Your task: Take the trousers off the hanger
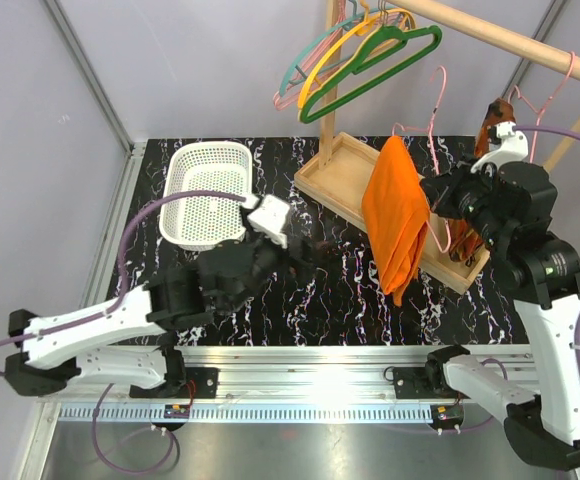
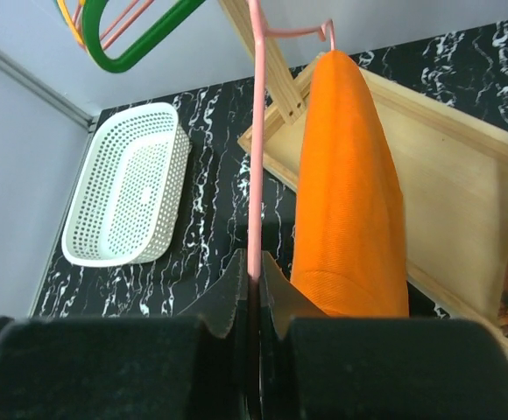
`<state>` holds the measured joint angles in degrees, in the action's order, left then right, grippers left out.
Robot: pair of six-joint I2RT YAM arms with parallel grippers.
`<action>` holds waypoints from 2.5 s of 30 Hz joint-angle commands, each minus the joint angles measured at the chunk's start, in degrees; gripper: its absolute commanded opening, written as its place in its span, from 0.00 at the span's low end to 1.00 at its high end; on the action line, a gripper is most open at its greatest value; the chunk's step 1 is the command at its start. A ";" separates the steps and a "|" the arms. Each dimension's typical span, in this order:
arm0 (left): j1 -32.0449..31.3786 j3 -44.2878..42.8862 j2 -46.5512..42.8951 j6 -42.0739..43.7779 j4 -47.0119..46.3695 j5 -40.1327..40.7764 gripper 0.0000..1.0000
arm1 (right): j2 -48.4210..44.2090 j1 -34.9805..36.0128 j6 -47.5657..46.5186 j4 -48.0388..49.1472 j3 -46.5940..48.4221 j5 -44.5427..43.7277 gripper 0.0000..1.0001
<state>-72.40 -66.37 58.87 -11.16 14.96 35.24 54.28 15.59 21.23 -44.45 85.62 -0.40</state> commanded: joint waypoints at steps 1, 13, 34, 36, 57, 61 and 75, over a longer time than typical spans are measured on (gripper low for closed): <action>-2.92 -4.11 5.63 6.05 -11.79 2.20 0.99 | 1.26 2.68 -1.72 7.47 8.84 -7.67 0.00; -4.33 -17.13 19.96 12.63 -16.18 3.34 0.99 | 13.30 28.05 -10.94 6.99 25.03 -36.49 0.00; -4.33 -5.37 12.95 25.75 -27.09 12.13 0.71 | 20.24 52.87 -31.34 26.34 27.66 -60.24 0.00; -4.33 -3.69 11.01 25.49 -26.74 10.30 0.71 | 20.69 52.78 -31.52 26.86 27.93 -60.24 0.00; -3.10 -3.15 16.18 30.67 -38.69 6.95 0.77 | 18.76 55.33 -29.15 29.33 25.65 -61.56 0.00; -1.17 -6.13 19.52 30.76 -38.61 6.94 0.66 | 17.35 55.68 -28.09 28.80 24.68 -61.65 0.00; 3.23 -8.86 21.37 30.15 -41.41 3.87 0.76 | 17.61 55.95 -28.97 29.24 23.71 -61.91 0.00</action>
<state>-69.45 -72.07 80.14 20.34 -20.71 41.45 73.56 70.94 -7.88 -26.76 107.53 -61.06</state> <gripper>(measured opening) 0.753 0.064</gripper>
